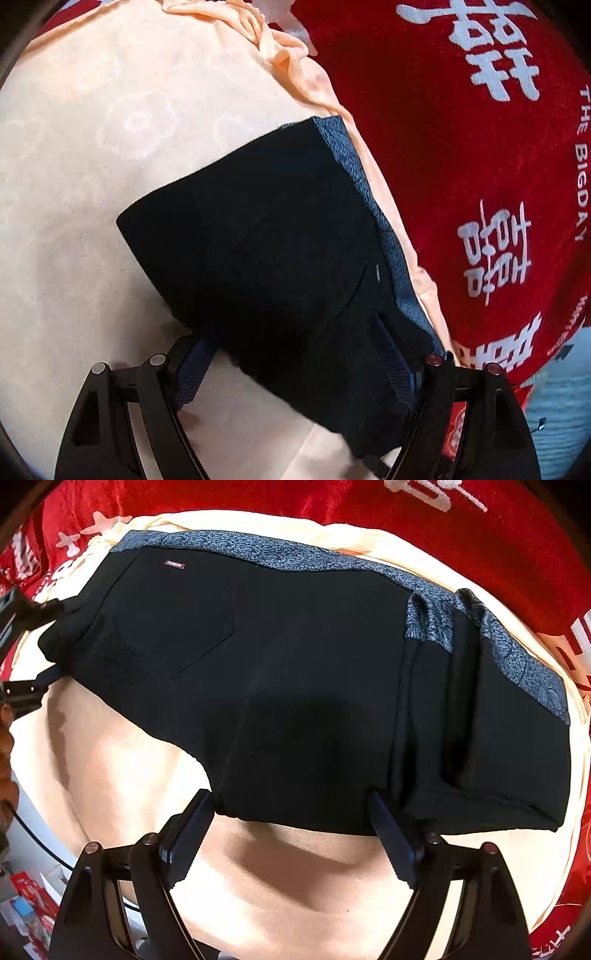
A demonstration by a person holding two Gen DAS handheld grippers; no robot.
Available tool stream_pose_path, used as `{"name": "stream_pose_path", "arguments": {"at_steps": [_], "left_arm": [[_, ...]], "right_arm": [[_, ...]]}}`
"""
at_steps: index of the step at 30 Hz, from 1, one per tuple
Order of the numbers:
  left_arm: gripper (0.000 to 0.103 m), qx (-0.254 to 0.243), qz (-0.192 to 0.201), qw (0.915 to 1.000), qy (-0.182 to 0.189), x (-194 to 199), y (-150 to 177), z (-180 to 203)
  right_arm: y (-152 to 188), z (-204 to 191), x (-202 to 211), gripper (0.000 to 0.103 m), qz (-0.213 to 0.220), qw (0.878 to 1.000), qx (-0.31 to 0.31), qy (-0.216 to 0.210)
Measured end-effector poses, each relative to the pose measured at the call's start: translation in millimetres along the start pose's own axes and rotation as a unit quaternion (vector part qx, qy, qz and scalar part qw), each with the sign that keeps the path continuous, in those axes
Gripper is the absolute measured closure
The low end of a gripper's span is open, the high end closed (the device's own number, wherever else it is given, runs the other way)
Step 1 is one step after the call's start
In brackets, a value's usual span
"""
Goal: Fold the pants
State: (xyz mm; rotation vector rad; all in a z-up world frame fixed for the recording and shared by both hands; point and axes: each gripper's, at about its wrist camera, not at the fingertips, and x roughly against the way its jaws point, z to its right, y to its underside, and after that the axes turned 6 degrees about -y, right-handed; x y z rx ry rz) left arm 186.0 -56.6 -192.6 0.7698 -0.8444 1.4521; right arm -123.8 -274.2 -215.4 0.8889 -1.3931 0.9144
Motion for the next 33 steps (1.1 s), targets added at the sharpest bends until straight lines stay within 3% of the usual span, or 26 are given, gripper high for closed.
{"name": "stream_pose_path", "arguments": {"at_steps": [4,6,8,10,15,17,18,21,22,24,25,28,31,33], "left_arm": [[0.021,-0.049,0.025,0.9985,-0.008,10,2,27],[0.021,-0.062,0.021,0.9973,-0.033,1,-1,32],[0.021,-0.042,0.000,0.9980,-0.048,-12,-6,23],[0.021,-0.014,0.005,0.9993,-0.034,-15,-11,16],[0.022,-0.024,-0.002,0.9969,-0.074,-20,-13,28],[0.042,-0.042,0.008,0.9928,-0.112,-19,-11,36],[0.060,-0.057,0.014,0.9886,-0.138,-19,-10,40],[0.068,-0.114,0.036,0.9792,-0.164,-13,0,58],[0.069,-0.147,0.050,0.9710,-0.182,-11,6,67],[0.070,-0.229,0.088,0.9429,-0.225,-7,26,90],[0.070,-0.272,0.108,0.9241,-0.245,-7,38,102],[0.070,-0.349,0.140,0.8843,-0.277,-9,65,121],[0.070,-0.400,0.161,0.8526,-0.295,-11,83,129],[0.070,-0.421,0.169,0.8382,-0.302,-13,91,134]], "right_arm": [[-4,-8,7,0.015,0.001,1.000,0.004,0.001],[-4,-9,7,0.015,0.001,1.000,0.002,0.002],[-5,-10,8,0.015,0.001,1.000,0.001,0.001],[-5,-9,9,0.015,0.001,1.000,0.001,-0.002],[-10,-4,23,0.015,0.007,1.000,-0.009,-0.017],[-15,0,37,0.015,0.020,0.999,-0.013,-0.022],[-20,2,49,0.015,0.030,0.999,-0.016,-0.027],[-39,10,75,0.015,0.049,0.997,-0.030,-0.051],[-51,13,85,0.015,0.054,0.996,-0.035,-0.063],[-72,14,98,0.015,0.058,0.994,-0.038,-0.086],[-88,12,103,0.015,0.057,0.992,-0.036,-0.103],[-128,-1,108,0.015,0.045,0.988,-0.013,-0.148],[-170,-33,106,0.015,0.022,0.982,0.012,-0.186],[-187,-59,101,0.015,0.006,0.978,0.045,-0.206]]}}
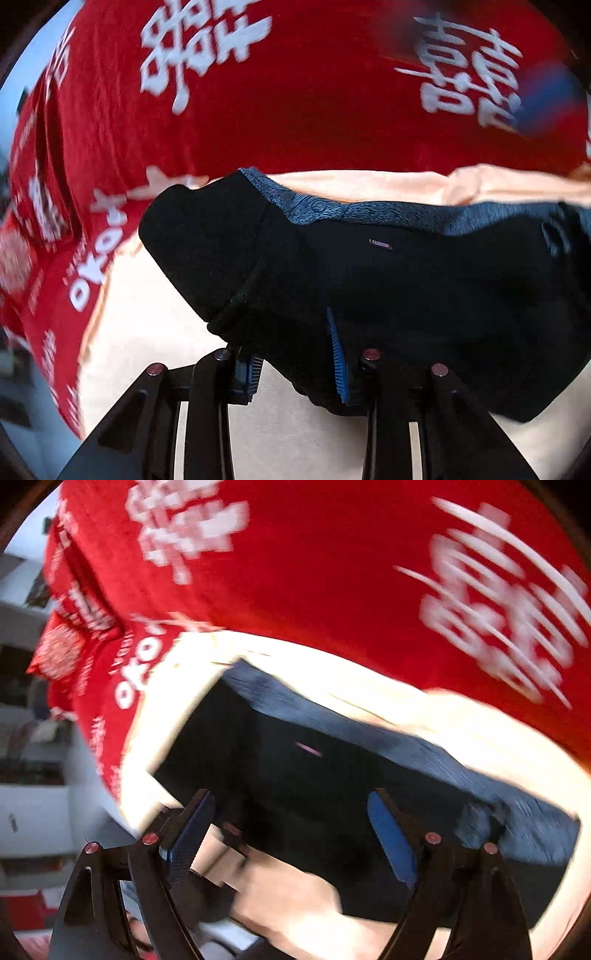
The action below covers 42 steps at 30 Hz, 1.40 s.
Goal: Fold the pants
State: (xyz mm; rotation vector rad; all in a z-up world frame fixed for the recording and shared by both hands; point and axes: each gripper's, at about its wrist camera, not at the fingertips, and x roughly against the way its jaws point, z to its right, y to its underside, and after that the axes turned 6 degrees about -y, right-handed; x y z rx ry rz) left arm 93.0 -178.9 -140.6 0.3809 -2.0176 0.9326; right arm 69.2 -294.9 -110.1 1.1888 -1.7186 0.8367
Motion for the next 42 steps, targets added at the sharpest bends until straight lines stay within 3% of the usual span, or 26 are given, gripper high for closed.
{"name": "stream_pose_path", "arguments": {"at_steps": [4,7,13,14,15,16,22,27,36,42], "left_arm": [[0.070,-0.032,0.013,0.9993,-0.016,5,6,8],[0.070,-0.039,0.017,0.9989,-0.021,8,7,13],[0.070,-0.061,0.033,0.9970,-0.034,12,8,20],[0.070,-0.064,0.036,0.9967,-0.036,14,9,22],[0.070,-0.067,0.038,0.9963,-0.037,16,8,24],[0.070,-0.070,0.037,0.9962,-0.037,18,8,26],[0.070,-0.085,0.060,0.9943,-0.022,50,-6,44],[0.070,-0.082,0.092,0.9923,0.014,97,-29,68],[0.070,-0.130,0.133,0.9758,0.116,180,-60,169],[0.070,-0.196,0.127,0.9602,0.153,212,-53,273]], "right_arm": [[-20,-52,-41,0.015,-0.058,0.995,0.082,0.014],[-29,-76,-74,0.015,-0.107,0.988,0.109,0.013],[-37,-77,-118,0.017,-0.177,0.977,0.114,0.030],[-36,-70,-121,0.022,-0.186,0.977,0.102,0.031],[-35,-62,-123,0.056,-0.192,0.977,0.086,0.030],[-34,-55,-121,0.078,-0.191,0.978,0.075,0.031],[-11,-15,-55,0.085,-0.110,0.993,0.028,-0.038],[20,29,20,0.085,-0.034,0.994,-0.011,-0.103],[120,153,141,0.085,0.096,0.977,-0.103,-0.157],[193,239,173,0.085,0.136,0.963,-0.168,-0.161]]}}
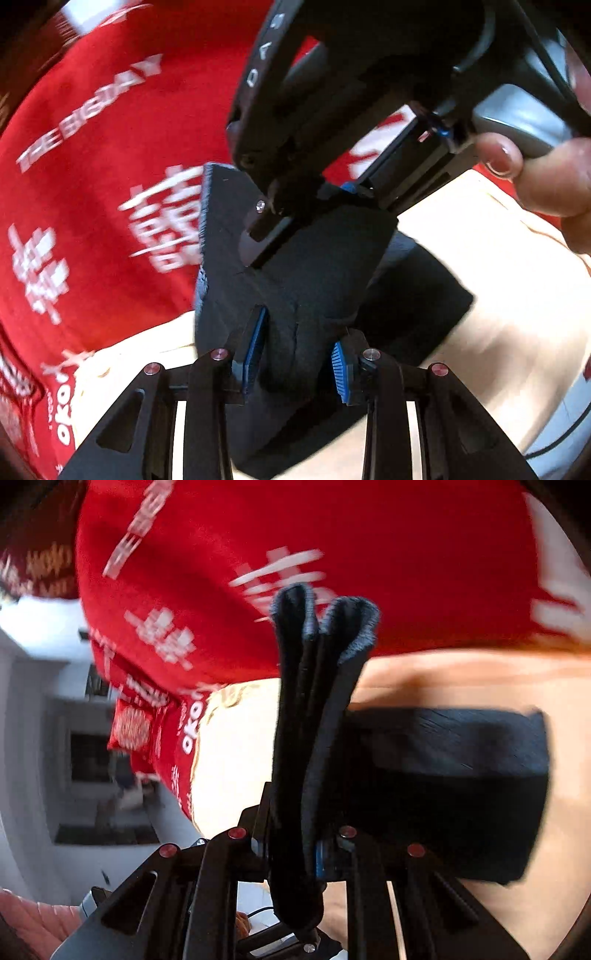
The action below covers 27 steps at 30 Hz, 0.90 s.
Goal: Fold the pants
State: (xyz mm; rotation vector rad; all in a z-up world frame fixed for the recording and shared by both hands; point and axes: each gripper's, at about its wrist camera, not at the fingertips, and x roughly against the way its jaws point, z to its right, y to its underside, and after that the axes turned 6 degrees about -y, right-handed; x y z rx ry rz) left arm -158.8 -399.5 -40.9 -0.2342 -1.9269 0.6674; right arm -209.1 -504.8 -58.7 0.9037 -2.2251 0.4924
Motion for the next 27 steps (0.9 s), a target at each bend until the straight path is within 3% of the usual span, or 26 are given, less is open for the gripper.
{"name": "stream_pose_path", "arguments": {"at_steps": [5,9,11,12,13,16,21,27], "left_arm": [[0.070,-0.041,-0.030,0.9986,0.016,-26,-5,68],[0.070,-0.074,-0.077,0.9942,0.008,-50,5,100],[0.050,-0.083,-0.101,0.9914,0.001,-56,9,101],[0.033,-0.074,-0.107,0.9915,0.000,-55,10,100],[0.025,-0.067,-0.108,0.9918,-0.008,-52,11,96],[0.025,-0.065,-0.117,0.9908,-0.020,-44,17,83],[0.025,0.010,-0.165,0.9861,-0.011,-38,22,52],[0.025,0.126,-0.233,0.9637,-0.031,-47,32,10]], "right_arm": [[23,80,23,0.085,0.017,0.998,-0.067,0.001],[34,118,11,0.085,0.005,0.995,-0.097,0.011],[37,128,5,0.085,-0.003,0.995,-0.103,0.015],[38,129,3,0.083,-0.006,0.995,-0.101,0.021],[38,130,1,0.082,-0.008,0.995,-0.099,0.026],[38,133,-1,0.081,-0.015,0.995,-0.094,0.031],[40,119,-1,0.079,-0.020,0.996,-0.058,0.067],[53,116,6,0.075,-0.009,0.994,-0.036,0.100]]}}
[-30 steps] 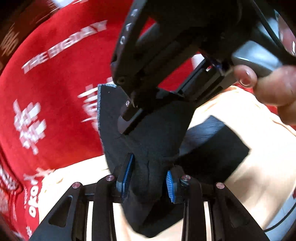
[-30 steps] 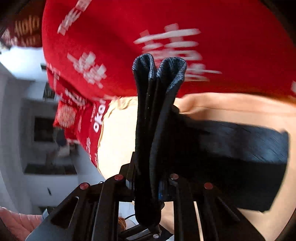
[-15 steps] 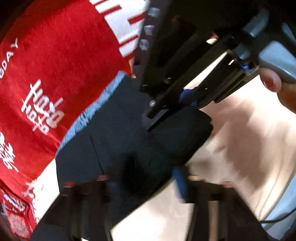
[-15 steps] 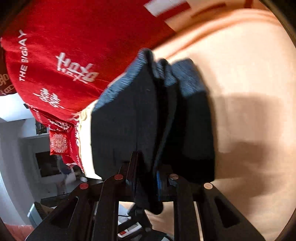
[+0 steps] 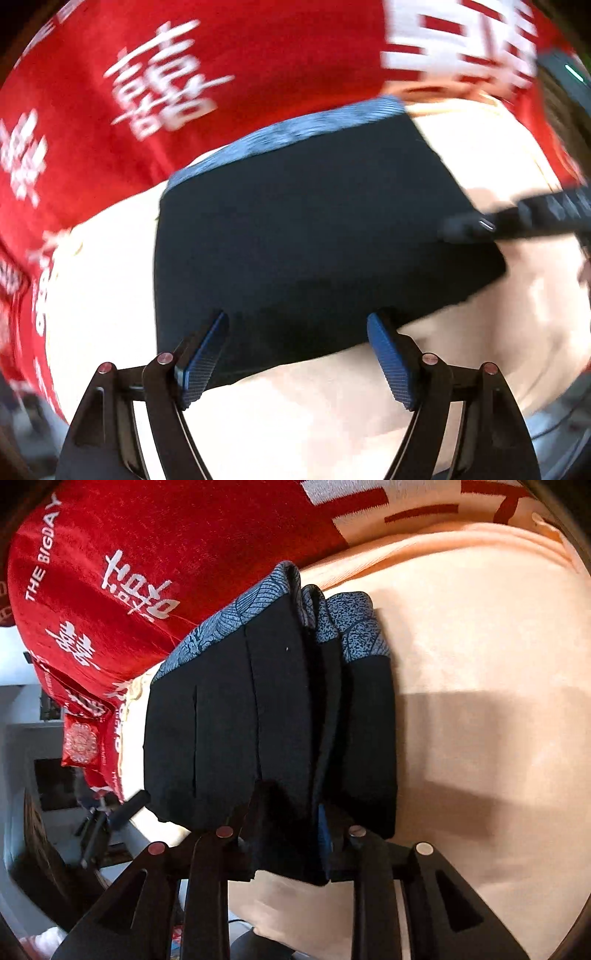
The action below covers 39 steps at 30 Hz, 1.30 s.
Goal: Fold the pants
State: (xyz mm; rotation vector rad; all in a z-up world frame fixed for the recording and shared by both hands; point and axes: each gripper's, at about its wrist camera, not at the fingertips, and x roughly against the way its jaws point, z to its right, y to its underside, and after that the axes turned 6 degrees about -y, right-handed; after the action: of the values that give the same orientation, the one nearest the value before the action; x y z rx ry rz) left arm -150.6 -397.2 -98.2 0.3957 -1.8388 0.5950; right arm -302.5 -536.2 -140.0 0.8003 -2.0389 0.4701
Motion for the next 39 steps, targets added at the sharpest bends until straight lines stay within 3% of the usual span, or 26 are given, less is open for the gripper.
{"name": "stream_pose_path", "arguments": {"at_steps": [5,11,14,27,35,39], "left_arm": [[0.025,0.034,-0.030,0.9989,-0.012,-15,-3,-19],[0.025,0.030,-0.029,0.9989,-0.021,-12,-6,-19],[0.025,0.024,-0.027,0.9992,-0.014,-16,-8,-21],[0.025,0.022,-0.037,0.9989,0.020,-25,-11,-48],[0.025,0.031,-0.037,0.9984,0.030,-32,-14,-70],[0.025,0.059,-0.032,0.9959,0.060,-33,-13,-86]], "right_arm": [[6,-6,5,0.071,0.004,0.999,0.037,0.036],[13,-4,11,0.059,0.005,0.997,0.045,0.062],[17,-6,8,0.047,0.008,0.993,0.054,0.103],[45,-5,27,0.037,0.034,0.987,-0.007,0.155],[61,0,31,0.036,0.034,0.984,-0.052,0.168],[66,1,34,0.036,0.034,0.983,-0.062,0.170]]}}
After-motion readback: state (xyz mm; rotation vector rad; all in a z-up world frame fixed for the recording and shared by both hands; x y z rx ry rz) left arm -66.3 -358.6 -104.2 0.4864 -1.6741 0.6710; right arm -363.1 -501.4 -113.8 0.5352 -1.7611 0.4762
